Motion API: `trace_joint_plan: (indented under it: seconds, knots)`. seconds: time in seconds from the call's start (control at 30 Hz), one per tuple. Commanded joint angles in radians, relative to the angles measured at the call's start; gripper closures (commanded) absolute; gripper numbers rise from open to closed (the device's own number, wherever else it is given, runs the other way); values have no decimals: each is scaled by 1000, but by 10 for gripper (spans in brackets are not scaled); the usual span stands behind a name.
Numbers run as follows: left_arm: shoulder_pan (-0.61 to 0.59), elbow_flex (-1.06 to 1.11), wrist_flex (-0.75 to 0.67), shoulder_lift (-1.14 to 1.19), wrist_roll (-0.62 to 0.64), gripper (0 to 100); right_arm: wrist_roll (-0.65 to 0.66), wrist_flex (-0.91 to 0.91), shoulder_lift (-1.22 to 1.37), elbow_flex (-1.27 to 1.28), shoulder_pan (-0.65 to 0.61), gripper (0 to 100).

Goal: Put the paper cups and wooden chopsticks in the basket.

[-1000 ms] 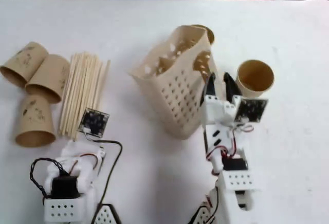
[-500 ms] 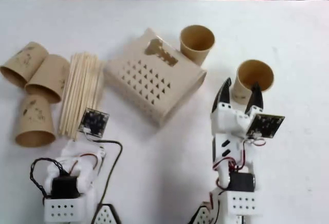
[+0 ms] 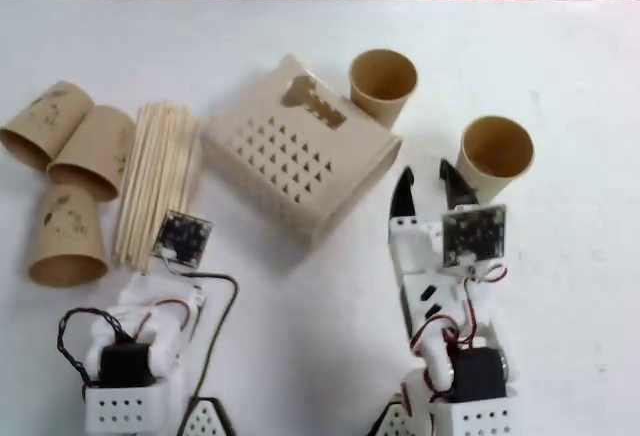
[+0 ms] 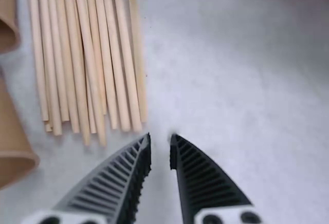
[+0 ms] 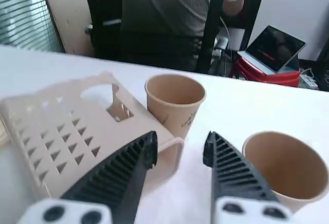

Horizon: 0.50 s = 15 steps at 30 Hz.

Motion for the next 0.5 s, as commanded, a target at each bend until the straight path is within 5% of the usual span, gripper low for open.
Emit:
trace_joint_plan:
  seconds: [0.0, 0.17, 0.37, 0.47]
  knots:
    - [-2, -2, 2, -2, -5, 915, 118, 208, 45, -143, 1, 848]
    - [-2, -2, 2, -2, -5, 915, 292, 446, 58, -172, 21, 852]
    - [1, -2, 2, -2, -2, 916, 302, 483, 56, -103, 77, 984]
    - [-5, -2, 2, -2, -2, 917, 296, 476, 58, -41, 74, 964]
